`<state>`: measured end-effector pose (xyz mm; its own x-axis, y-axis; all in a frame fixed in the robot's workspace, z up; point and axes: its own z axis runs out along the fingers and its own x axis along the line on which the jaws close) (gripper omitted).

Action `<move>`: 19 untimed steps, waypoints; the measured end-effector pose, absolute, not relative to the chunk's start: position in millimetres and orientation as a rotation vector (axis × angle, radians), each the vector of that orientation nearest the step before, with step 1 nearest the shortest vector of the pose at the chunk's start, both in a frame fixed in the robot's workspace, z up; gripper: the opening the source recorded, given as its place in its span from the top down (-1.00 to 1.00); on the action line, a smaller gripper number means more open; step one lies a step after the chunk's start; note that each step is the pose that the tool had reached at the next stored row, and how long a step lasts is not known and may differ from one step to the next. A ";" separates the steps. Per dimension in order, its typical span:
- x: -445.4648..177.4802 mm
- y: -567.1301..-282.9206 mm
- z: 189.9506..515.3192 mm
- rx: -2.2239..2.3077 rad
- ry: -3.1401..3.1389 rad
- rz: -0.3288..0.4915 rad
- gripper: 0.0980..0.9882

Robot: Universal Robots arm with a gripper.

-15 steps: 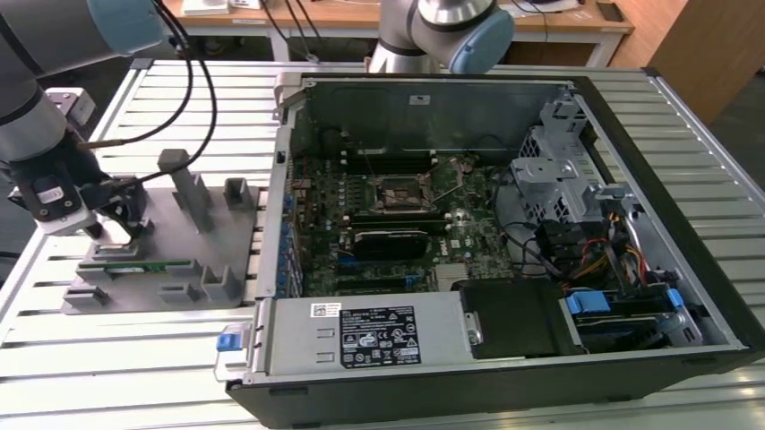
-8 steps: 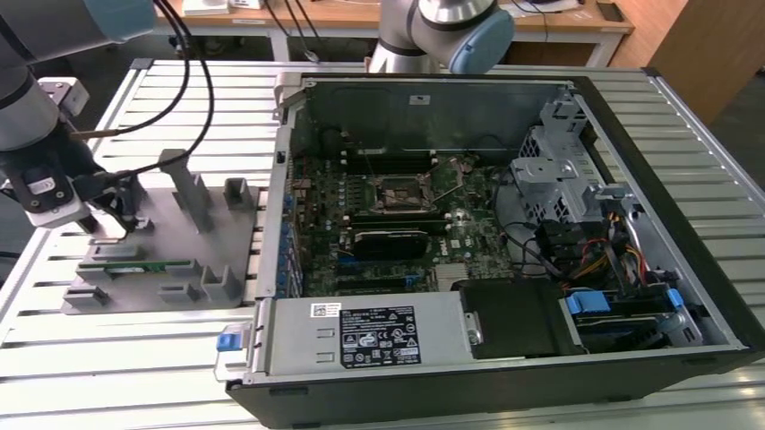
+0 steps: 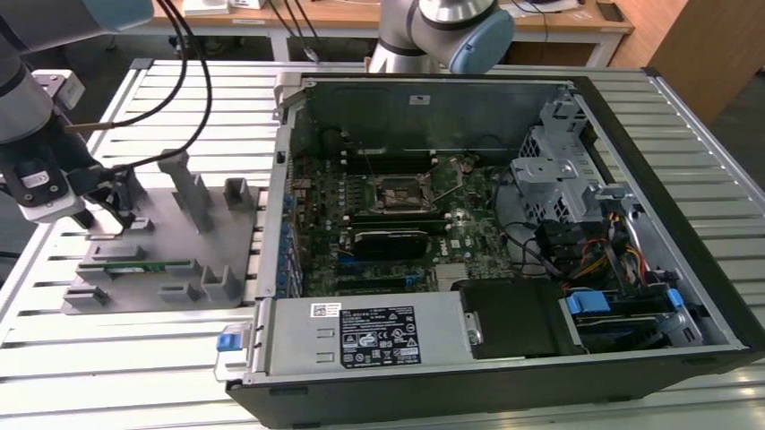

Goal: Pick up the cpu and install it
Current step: 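Pick up the cpu and move it towards the insertion slot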

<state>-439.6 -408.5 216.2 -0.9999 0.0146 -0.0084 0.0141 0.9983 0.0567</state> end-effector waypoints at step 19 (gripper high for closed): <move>-439.7 -408.5 229.2 0.022 3.131 0.090 0.01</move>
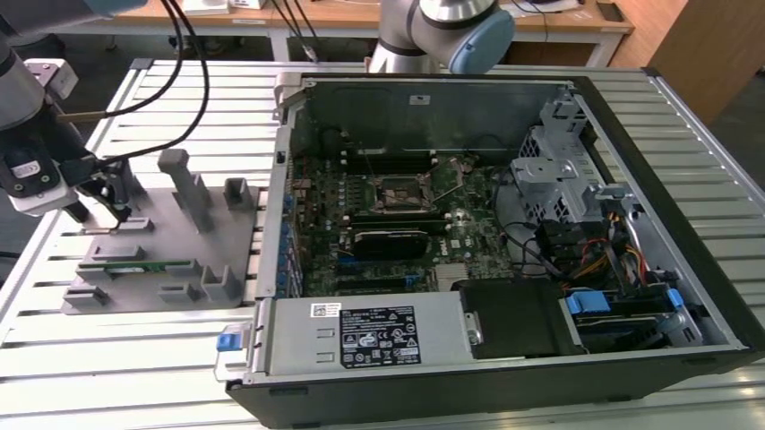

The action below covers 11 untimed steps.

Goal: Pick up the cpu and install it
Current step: 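Pick up the cpu and move it towards the insertion slot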

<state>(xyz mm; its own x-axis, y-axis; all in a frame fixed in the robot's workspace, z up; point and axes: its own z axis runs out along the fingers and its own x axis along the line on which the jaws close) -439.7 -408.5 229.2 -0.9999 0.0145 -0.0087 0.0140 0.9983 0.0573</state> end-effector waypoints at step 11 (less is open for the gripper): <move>-439.8 -408.4 235.7 0.022 3.131 0.090 0.01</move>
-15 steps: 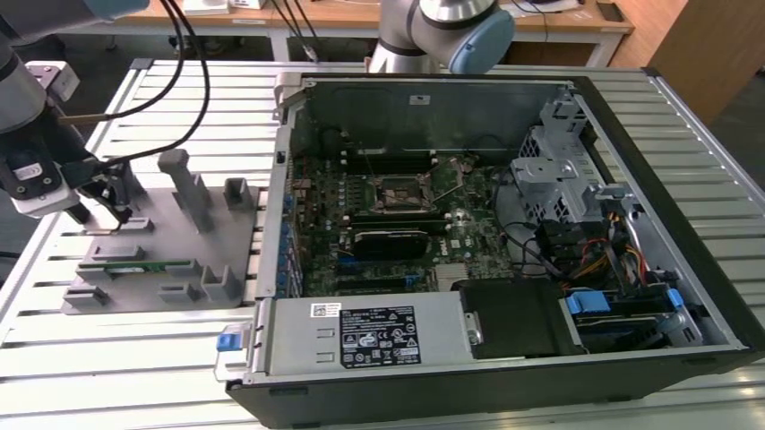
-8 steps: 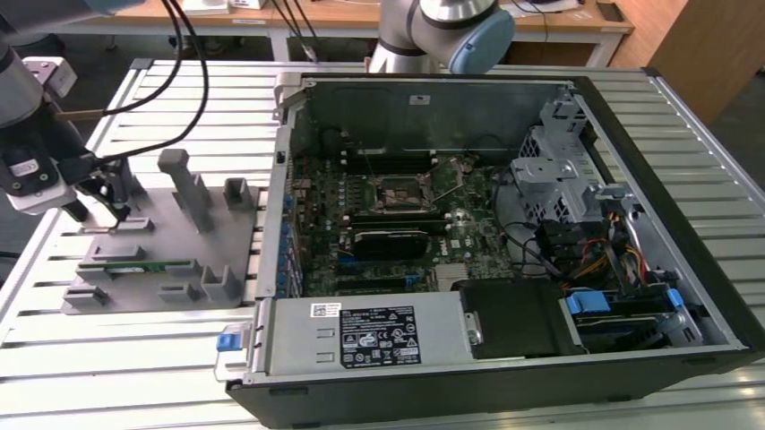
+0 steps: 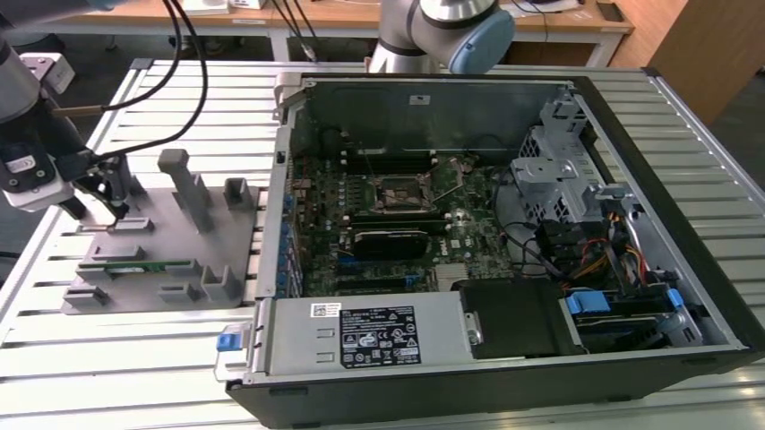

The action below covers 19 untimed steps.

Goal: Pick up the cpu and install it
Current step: 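Pick up the cpu and move it towards the insertion slot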

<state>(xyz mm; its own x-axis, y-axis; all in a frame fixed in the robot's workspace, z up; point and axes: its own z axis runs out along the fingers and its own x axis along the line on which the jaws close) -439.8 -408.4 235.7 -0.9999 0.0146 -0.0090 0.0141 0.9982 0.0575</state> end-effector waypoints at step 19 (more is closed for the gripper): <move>-439.8 -408.2 242.6 0.023 3.131 0.090 0.01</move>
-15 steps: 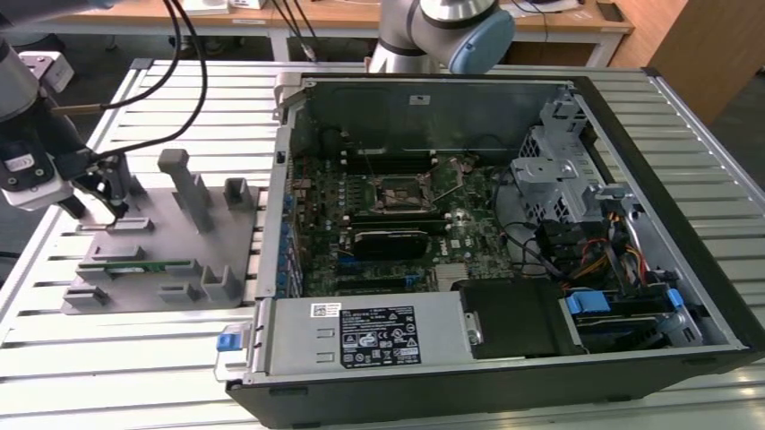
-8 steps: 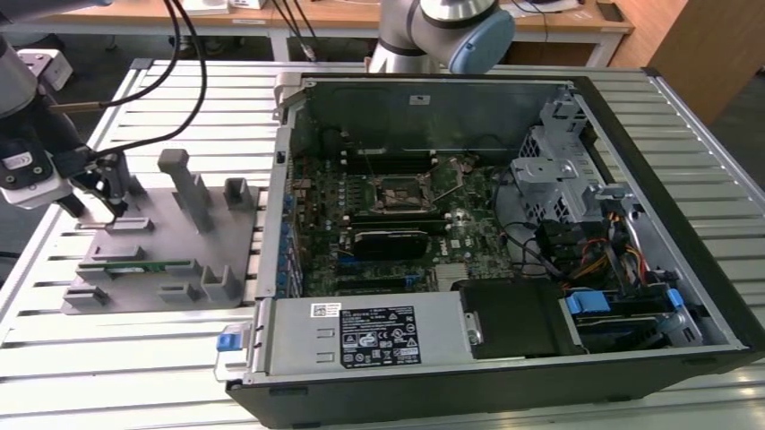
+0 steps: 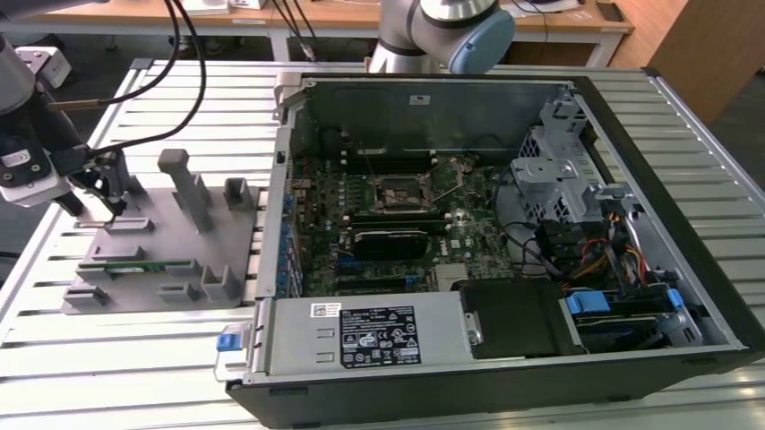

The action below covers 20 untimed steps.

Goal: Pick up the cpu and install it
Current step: 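Pick up the cpu and move it towards the insertion slot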

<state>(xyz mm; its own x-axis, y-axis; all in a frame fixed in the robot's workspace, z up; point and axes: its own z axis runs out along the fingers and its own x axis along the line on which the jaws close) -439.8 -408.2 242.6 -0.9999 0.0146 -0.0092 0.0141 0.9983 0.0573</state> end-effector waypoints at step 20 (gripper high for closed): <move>-439.8 -408.2 248.4 0.022 3.131 0.090 0.01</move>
<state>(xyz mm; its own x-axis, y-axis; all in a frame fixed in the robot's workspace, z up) -439.8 -408.2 248.4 -0.9999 0.0146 -0.0091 0.0141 0.9983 0.0573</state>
